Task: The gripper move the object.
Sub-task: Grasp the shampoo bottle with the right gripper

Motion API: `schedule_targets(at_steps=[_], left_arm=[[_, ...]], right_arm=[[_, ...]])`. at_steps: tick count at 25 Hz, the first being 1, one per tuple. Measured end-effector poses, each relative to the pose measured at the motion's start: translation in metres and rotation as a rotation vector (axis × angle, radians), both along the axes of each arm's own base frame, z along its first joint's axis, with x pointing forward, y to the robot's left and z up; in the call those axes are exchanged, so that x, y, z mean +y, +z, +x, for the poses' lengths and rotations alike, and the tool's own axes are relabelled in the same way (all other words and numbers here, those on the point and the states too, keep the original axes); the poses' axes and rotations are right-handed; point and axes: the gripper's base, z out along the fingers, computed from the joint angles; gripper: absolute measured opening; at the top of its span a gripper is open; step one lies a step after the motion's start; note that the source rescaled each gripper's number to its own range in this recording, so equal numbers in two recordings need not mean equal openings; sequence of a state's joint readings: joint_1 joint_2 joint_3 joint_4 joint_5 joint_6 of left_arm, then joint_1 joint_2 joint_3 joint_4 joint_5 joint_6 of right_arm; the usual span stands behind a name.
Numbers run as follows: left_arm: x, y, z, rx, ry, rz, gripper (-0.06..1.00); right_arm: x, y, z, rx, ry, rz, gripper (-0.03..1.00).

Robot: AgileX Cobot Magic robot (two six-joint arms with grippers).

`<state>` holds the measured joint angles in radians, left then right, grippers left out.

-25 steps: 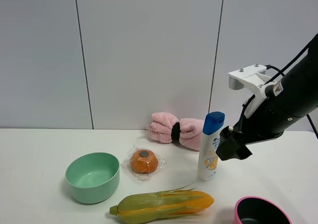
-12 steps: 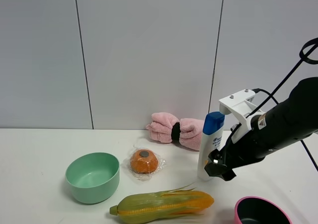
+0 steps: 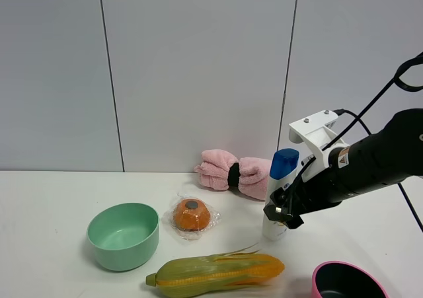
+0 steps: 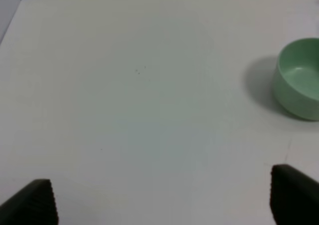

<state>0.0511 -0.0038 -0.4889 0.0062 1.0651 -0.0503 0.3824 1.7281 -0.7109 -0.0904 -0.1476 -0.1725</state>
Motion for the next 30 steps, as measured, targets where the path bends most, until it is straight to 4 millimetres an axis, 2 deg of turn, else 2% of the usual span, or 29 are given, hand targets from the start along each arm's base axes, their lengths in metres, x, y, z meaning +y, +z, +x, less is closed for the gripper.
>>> schedule_targets(at_steps=[7,19,30], left_arm=[[0.000,0.000,0.000,0.000,-0.001,0.001,1.00],[0.000,0.000,0.000,0.000,-0.001,0.001,1.00],[0.000,0.000,0.000,0.000,0.000,0.000,1.00]], right_arm=[[0.002,-0.012,0.004,-0.009,0.004,0.008,1.00],[0.004,-0.009,0.008,-0.073,0.008,0.040,1.00],[0.006,-0.019,0.012,-0.083,-0.009,0.074,1.00]])
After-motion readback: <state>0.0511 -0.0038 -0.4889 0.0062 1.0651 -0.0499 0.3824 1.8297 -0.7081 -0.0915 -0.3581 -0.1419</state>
